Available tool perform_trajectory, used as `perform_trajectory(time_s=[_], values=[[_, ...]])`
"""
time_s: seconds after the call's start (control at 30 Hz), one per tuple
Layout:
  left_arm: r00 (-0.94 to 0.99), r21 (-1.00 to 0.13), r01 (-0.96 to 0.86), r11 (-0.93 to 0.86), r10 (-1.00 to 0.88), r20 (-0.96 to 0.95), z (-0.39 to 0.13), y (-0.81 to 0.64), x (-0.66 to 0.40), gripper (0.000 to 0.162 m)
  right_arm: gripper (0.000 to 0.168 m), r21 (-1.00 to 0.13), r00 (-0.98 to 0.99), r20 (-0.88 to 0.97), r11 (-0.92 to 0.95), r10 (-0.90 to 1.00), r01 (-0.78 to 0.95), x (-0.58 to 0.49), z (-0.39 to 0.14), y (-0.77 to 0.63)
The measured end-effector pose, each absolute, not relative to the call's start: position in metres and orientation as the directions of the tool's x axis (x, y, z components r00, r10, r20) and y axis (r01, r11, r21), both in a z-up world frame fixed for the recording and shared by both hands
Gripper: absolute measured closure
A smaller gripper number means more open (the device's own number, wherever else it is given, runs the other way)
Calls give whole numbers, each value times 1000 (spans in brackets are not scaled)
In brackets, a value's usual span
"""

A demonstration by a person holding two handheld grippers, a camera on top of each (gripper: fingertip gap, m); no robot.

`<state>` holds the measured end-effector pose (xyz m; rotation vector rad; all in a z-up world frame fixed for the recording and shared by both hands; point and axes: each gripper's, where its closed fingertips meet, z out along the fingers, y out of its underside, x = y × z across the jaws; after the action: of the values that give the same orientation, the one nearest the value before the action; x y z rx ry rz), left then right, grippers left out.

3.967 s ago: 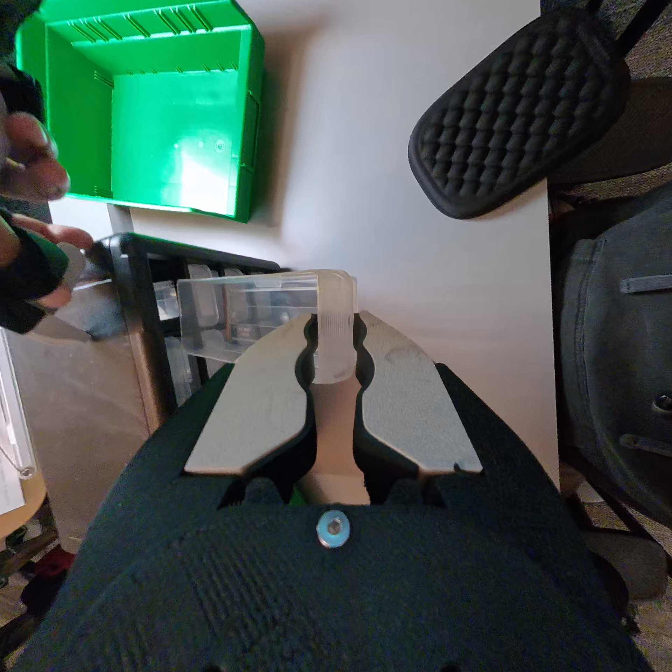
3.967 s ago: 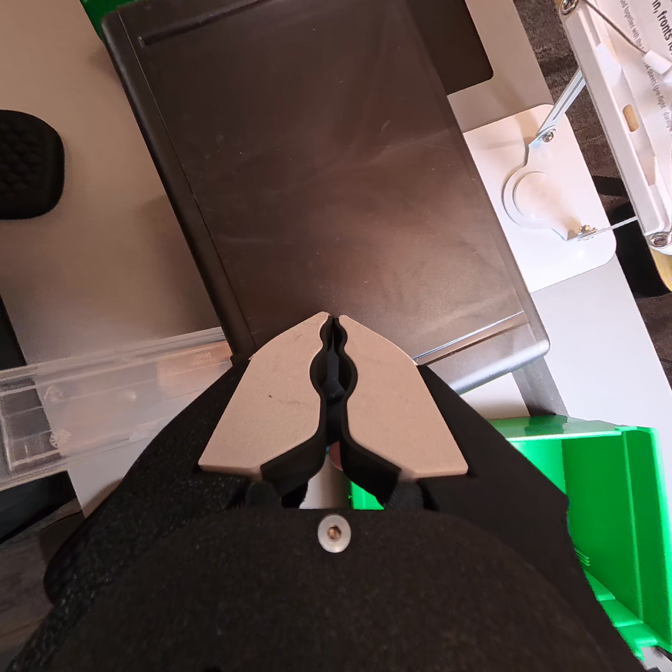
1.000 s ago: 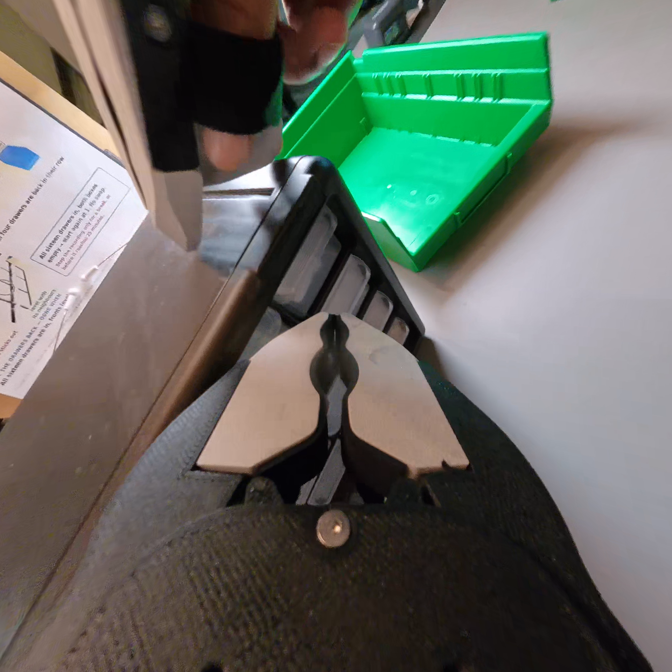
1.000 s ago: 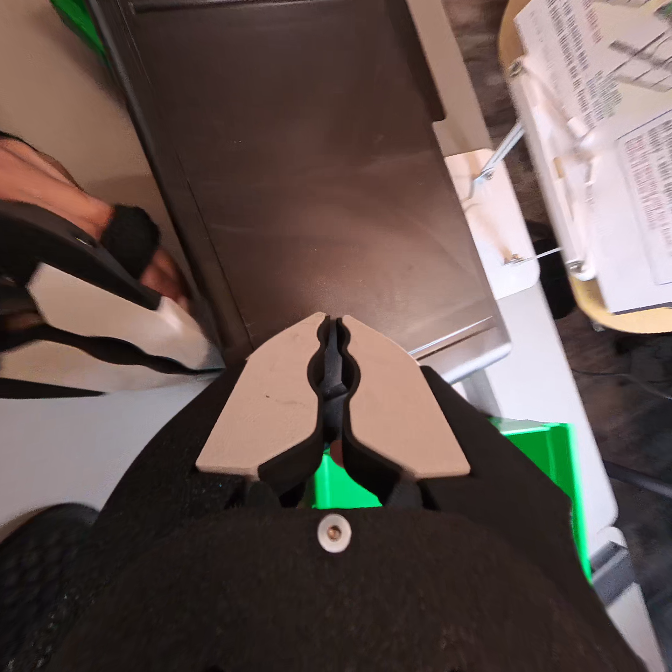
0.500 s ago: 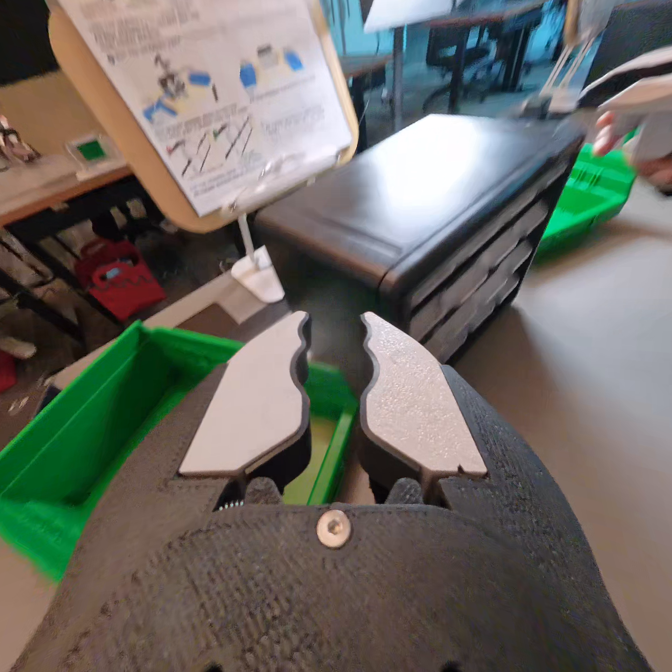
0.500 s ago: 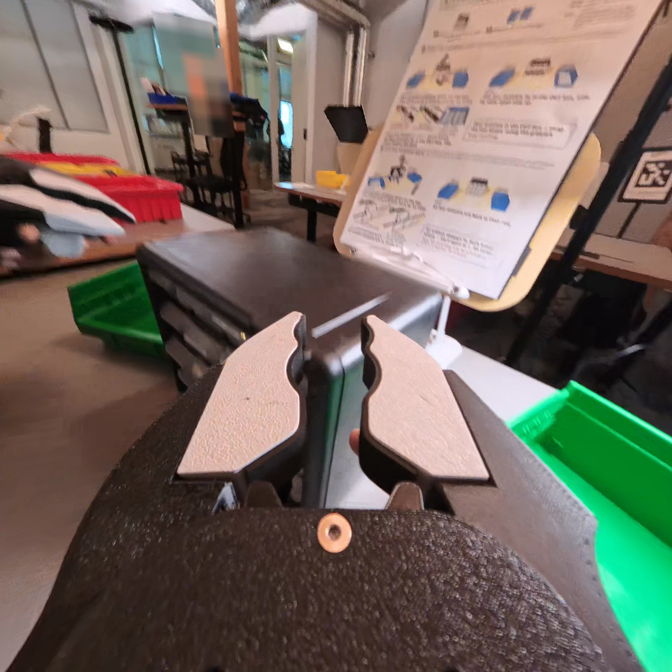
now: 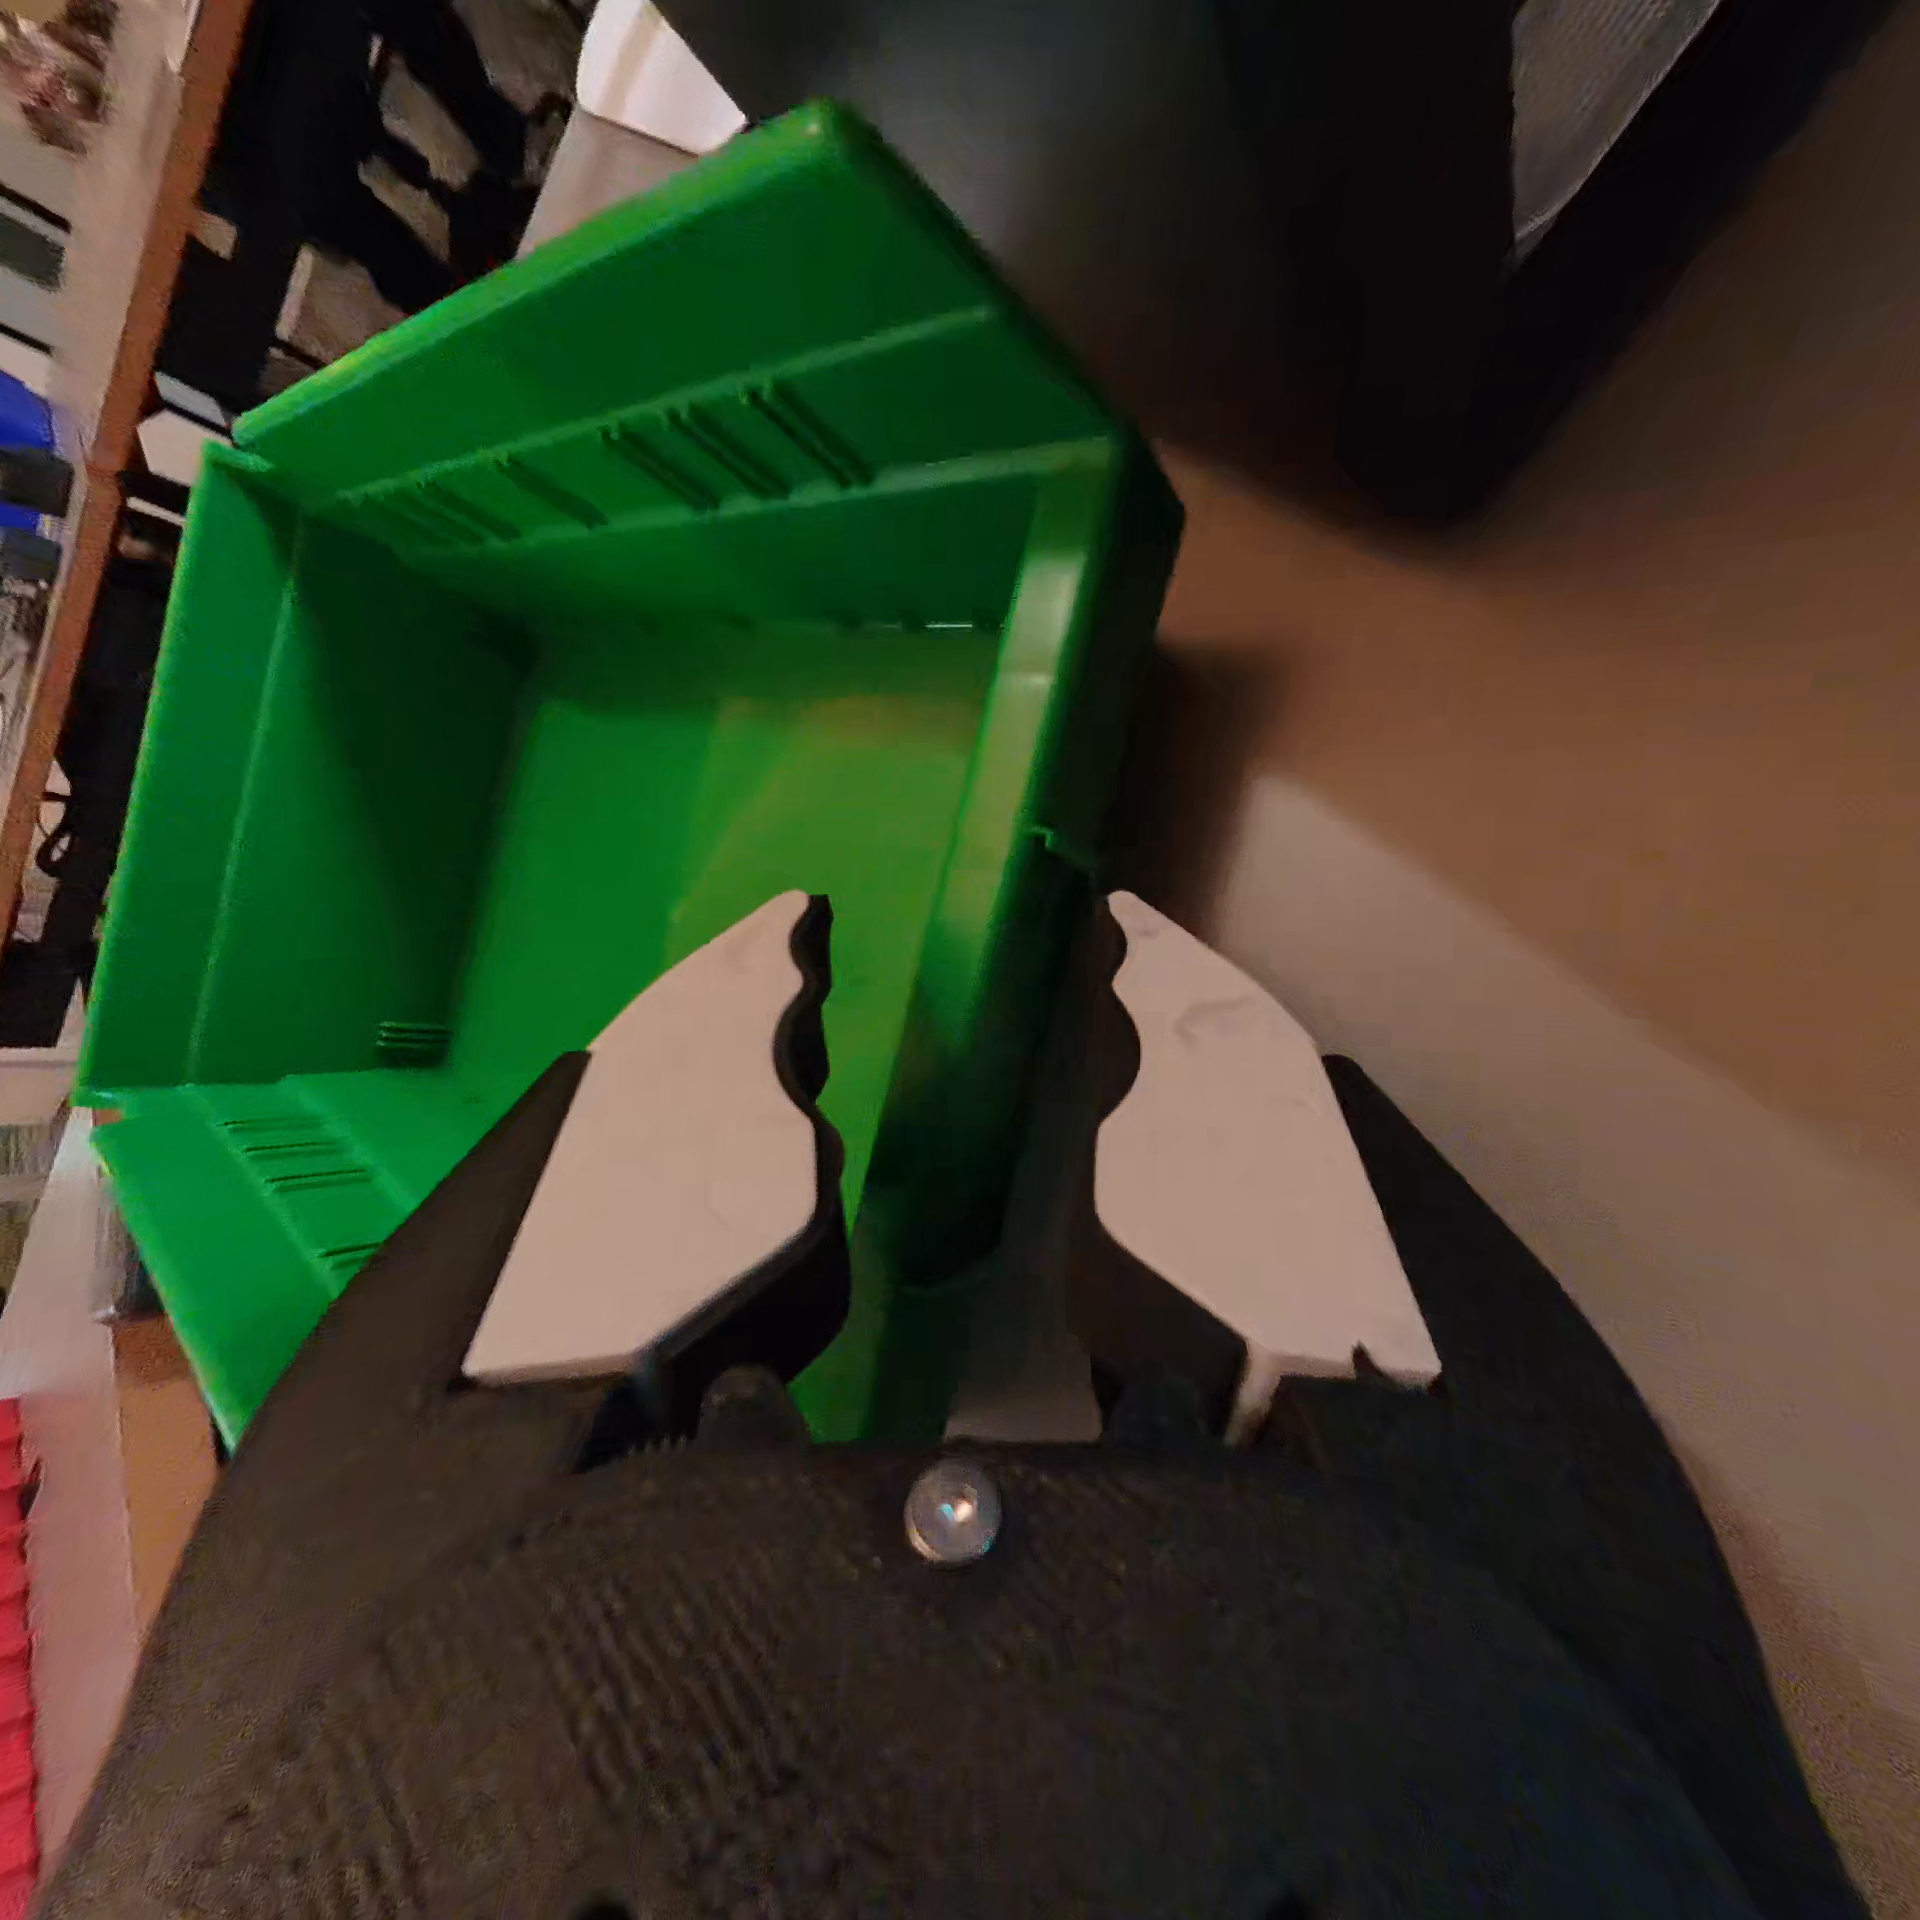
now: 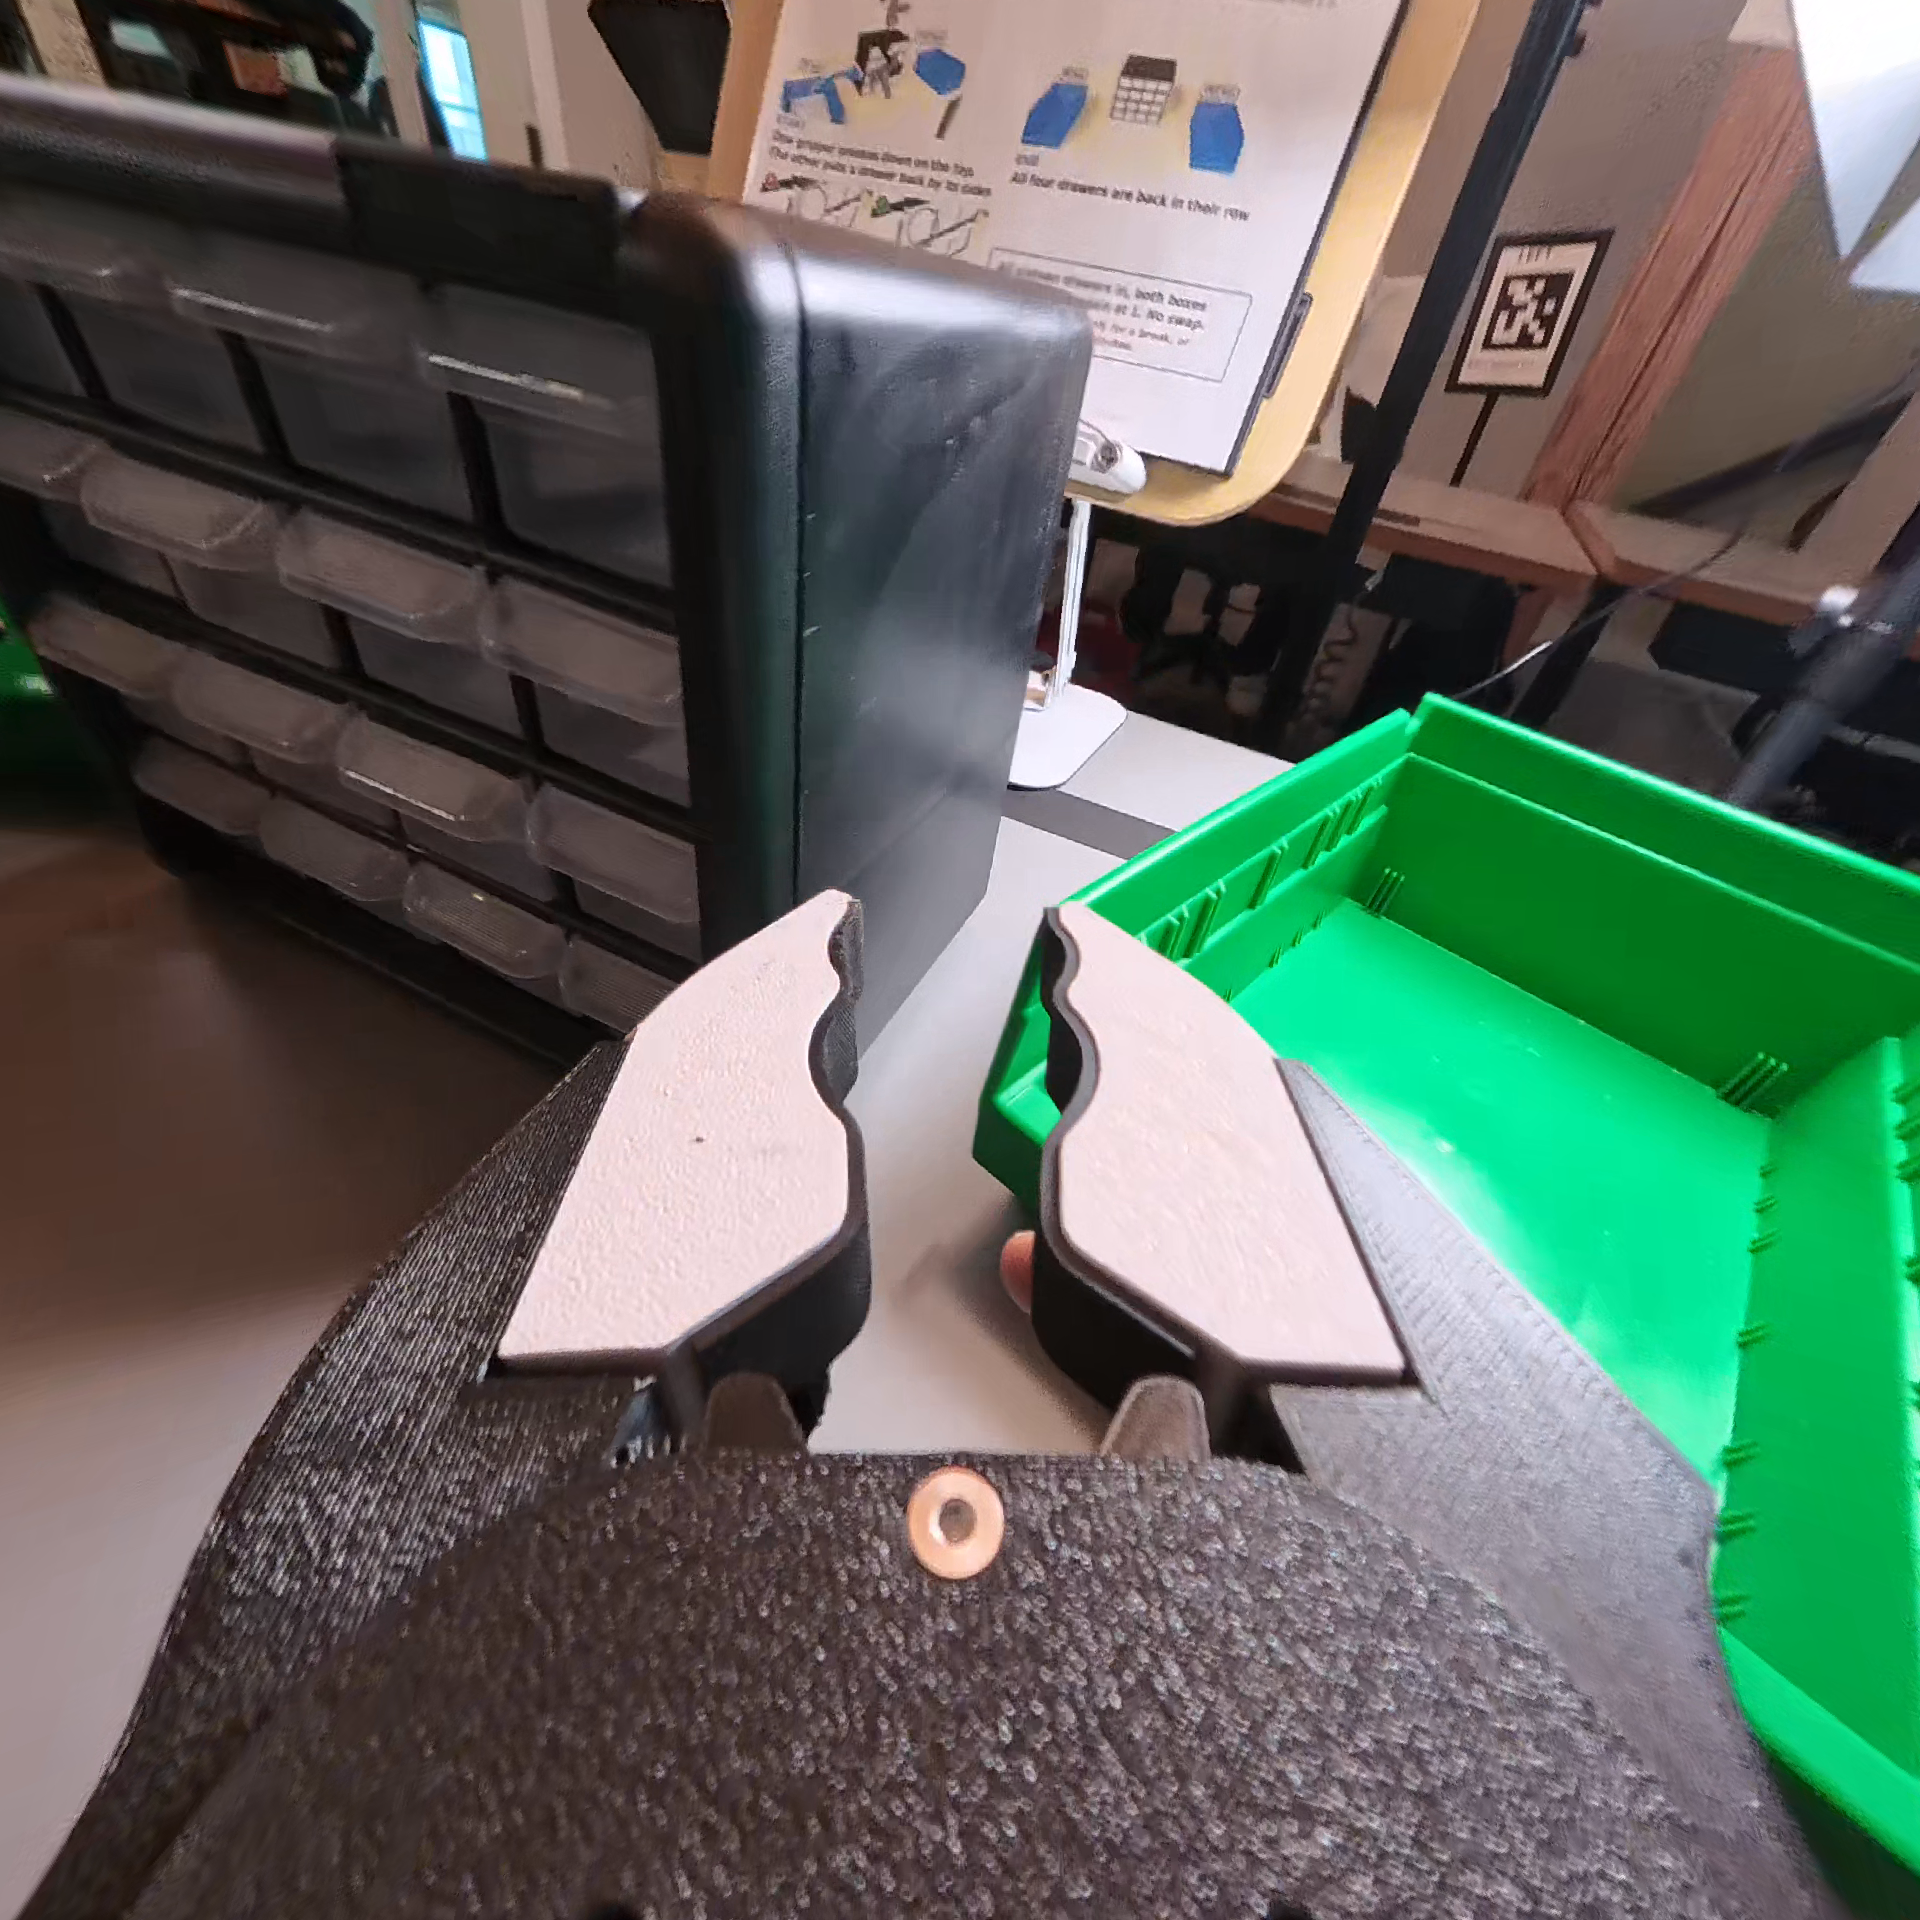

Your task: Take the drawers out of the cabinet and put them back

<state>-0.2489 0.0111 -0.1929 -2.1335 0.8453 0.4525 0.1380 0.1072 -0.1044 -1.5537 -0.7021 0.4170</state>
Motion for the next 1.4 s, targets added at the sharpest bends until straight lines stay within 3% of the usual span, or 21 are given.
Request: perform_trajectory(time_s=[0.1, 0.23, 0.43, 0.6, 0.9, 1.2, 1.3, 1.4], values=[[700, -524, -712, -467, -409, -586, -194, 13, -259, 120, 140, -967, 736, 245, 103, 631, 233, 134, -107, 105], [614, -461, -778, -427, -362, -701, -188, 16, -275, 120, 143, -968, 727, 249, 135, 640, 213, 130, -111, 106], [763, -797, -576, -178, -465, -448, -147, 10, -214, 117, 143, -952, 664, 299, 162, 685, 260, 113, -124, 95], [798, -912, -395, -110, -534, -280, -132, 7, -181, 117, 142, -938, 600, 313, 141, 736, 317, 94, -142, 87], [847, -934, -311, -174, -498, -188, -142, 37, -147, 114, 148, -923, 611, 334, 116, 718, 368, 88, -153, 97], [877, -931, -309, -196, -437, -199, -151, 43, -142, 126, 151, -903, 650, 387, 124, 654, 412, 92, -154, 105], [871, -918, -351, -184, -425, -248, -152, 41, -142, 128, 162, -887, 643, 432, 170, 632, 429, 96, -149, 100], [865, -911, -375, -170, -418, -278, -152, 39, -142, 129, 163, -880, 636, 469, 265, 613, 394, 96, -130, 87]])
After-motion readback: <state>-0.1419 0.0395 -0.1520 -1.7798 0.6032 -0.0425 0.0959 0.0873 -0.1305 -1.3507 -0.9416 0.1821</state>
